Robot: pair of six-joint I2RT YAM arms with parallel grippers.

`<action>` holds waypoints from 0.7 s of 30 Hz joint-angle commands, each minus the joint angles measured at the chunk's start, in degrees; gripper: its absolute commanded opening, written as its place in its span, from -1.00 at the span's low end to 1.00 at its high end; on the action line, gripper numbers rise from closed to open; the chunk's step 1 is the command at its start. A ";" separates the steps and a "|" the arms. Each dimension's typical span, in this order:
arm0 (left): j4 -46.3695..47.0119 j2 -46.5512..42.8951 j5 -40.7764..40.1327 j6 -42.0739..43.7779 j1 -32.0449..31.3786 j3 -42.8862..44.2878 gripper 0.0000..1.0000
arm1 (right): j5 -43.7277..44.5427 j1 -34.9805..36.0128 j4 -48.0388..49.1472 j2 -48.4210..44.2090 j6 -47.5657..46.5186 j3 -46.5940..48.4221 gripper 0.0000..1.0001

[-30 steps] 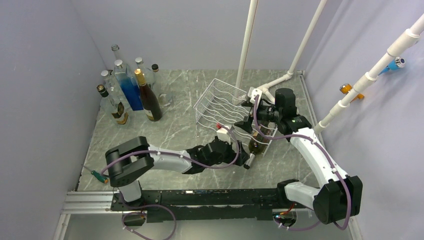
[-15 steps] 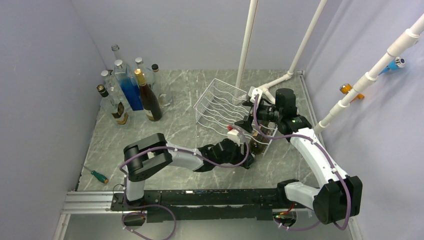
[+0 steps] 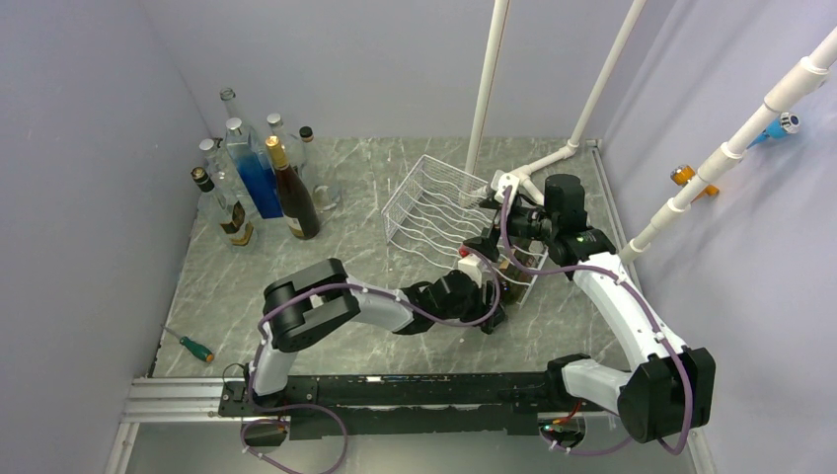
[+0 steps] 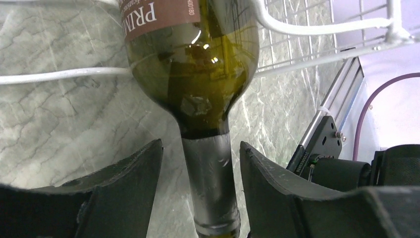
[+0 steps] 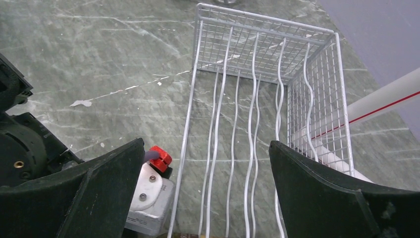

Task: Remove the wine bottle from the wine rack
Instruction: Pick up the wine bottle from the wine rack.

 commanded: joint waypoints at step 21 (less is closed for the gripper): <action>1.78 4.55 7.56 -4.15 1.69 5.37 -0.10 | 0.24 -0.47 2.27 -1.26 0.45 -0.39 1.00</action>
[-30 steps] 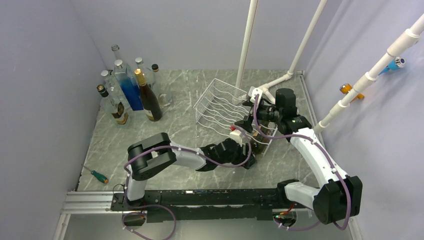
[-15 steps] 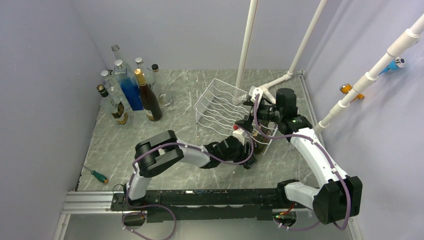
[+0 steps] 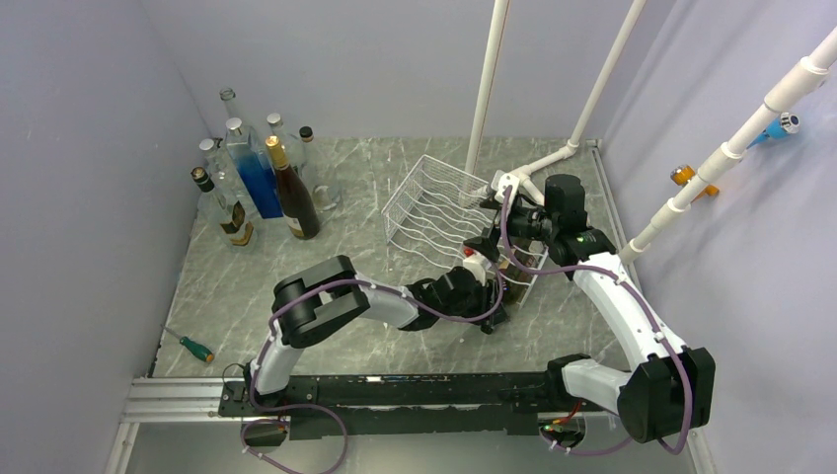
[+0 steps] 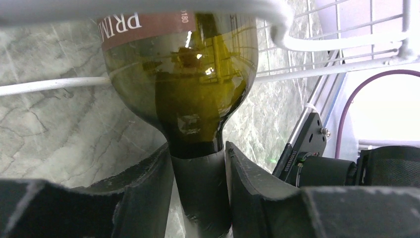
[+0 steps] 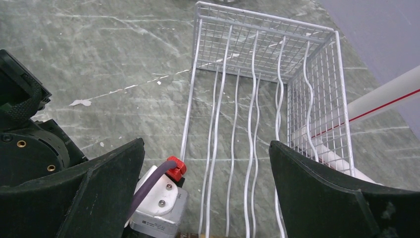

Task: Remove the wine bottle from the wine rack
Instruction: Pick up the wine bottle from the wine rack.

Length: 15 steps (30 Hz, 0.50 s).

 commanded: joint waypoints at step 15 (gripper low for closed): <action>6.86 -6.22 1.59 -4.37 1.12 -5.76 -1.00 | 0.03 -0.29 2.40 -1.15 0.64 -0.48 0.99</action>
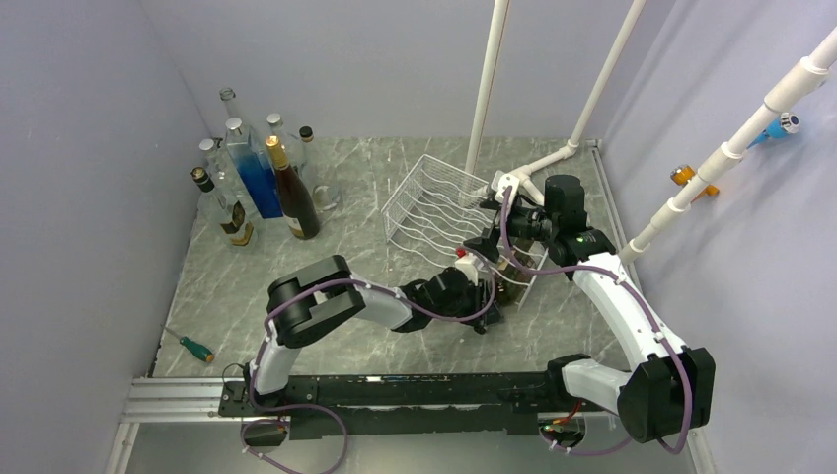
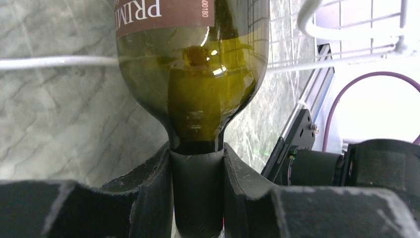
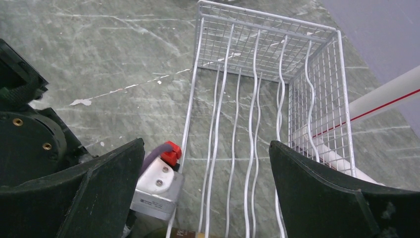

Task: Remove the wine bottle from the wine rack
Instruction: Pick up the wine bottle from the wine rack.

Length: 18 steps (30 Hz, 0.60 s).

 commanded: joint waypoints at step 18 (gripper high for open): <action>6.98 -20.61 1.27 5.00 2.18 -17.57 -1.00 | -0.20 -0.47 2.84 -0.90 0.88 -0.59 0.99</action>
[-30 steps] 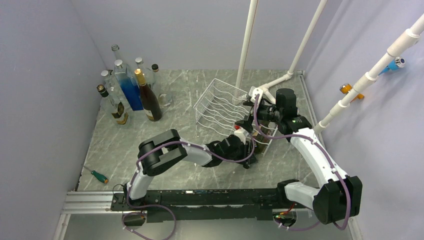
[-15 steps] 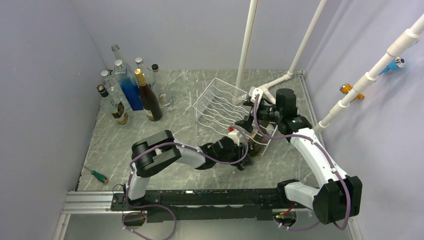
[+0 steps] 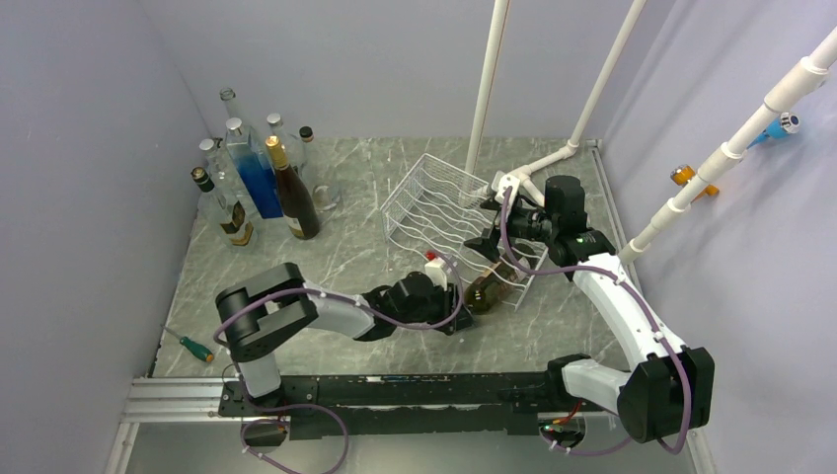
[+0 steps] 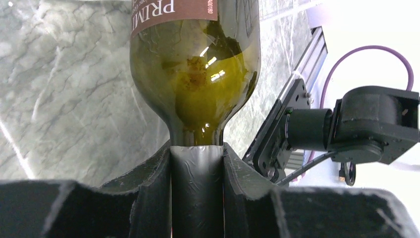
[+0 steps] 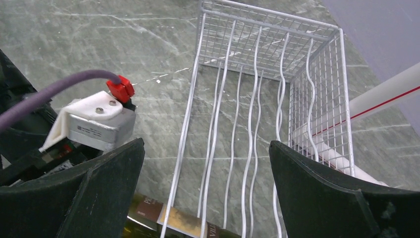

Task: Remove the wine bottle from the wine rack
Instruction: Pick up the wine bottle from the wine rack.

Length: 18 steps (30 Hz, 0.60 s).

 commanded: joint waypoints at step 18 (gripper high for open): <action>-12.42 -22.08 5.28 12.25 4.16 -7.17 -1.00 | -7.98 -0.25 -1.69 -0.34 -4.27 -0.16 0.99</action>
